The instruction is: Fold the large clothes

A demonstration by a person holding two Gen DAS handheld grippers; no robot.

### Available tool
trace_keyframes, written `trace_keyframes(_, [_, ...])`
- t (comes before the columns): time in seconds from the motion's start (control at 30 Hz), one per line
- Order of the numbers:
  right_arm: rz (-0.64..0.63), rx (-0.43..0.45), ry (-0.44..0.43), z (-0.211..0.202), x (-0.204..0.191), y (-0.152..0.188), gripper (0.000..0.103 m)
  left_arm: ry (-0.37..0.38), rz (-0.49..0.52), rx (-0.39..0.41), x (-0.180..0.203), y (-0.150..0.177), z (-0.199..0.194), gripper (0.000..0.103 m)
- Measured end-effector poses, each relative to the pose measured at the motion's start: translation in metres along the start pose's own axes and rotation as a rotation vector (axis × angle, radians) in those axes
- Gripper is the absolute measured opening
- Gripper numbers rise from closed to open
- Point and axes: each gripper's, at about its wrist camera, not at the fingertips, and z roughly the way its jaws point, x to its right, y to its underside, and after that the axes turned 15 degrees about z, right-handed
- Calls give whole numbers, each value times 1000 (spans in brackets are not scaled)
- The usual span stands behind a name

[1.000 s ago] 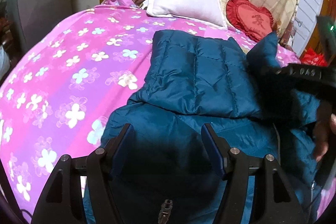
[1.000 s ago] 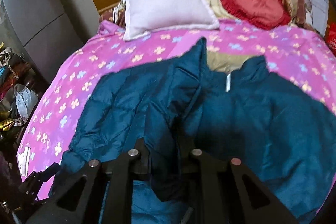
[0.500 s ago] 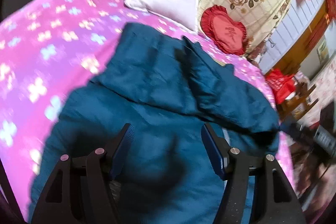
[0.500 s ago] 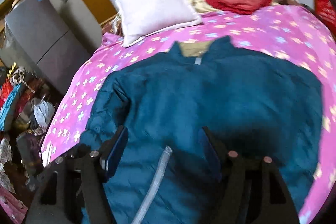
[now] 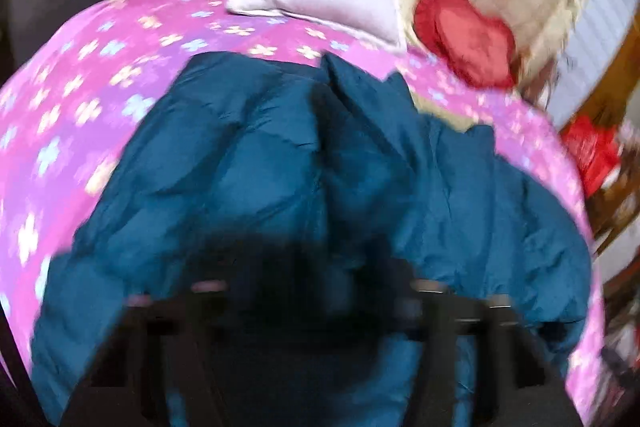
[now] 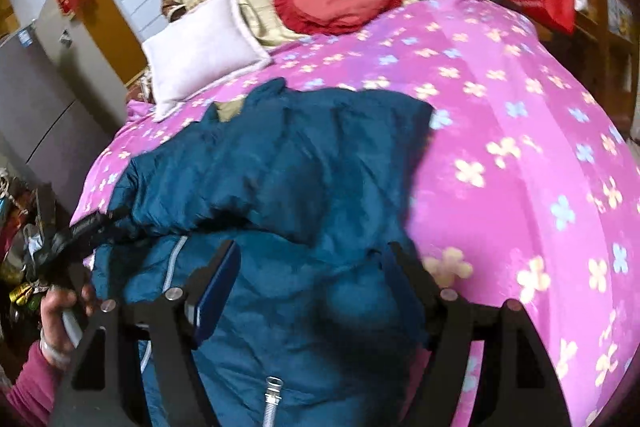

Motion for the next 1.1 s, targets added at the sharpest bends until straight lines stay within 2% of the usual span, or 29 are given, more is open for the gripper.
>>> trace_keyframes(0.07, [22,5,13,5,6,0,77,-10,56,-30,5,-9,5,0])
trace_keyframes(0.13, [28,15,7,13,4,-2,76,-13,67,37,1,-13,-11,0])
trace_keyframes(0.2, [25,39,-1,21,-2,-6,71,-10,83,84,-5,-13,-26,0])
trace_keyframes(0.27, [29,46,-11,31,-11,-10,69,-18,87,110,-15,-9,-37,0])
trace_keyframes(0.4, [17,54,-35,54,-38,-16,69,-3,67,97,-38,2,-42,0])
trace_keyframes(0.57, [5,75,-65,57,-55,-14,69,28,32,109,-53,19,-51,0])
trace_keyframes(0.73, [-31,92,-12,62,-55,-18,69,40,30,81,-57,34,-46,0])
trace_keyframes(0.83, [-31,70,38,90,-52,-28,69,77,10,49,-59,36,-51,0])
trace_keyframes(0.9, [-31,43,91,116,-51,-36,69,67,18,67,-60,35,-64,9])
trace_keyframes(0.97, [-46,23,138,142,-52,-43,71,28,41,127,-59,31,-83,16])
trace_keyframes(1.03, [-50,11,143,148,-54,-47,72,-5,51,198,-59,24,-101,20])
trace_keyframes(1.1, [-73,-6,151,143,-57,-49,72,-5,34,233,-60,17,-105,30])
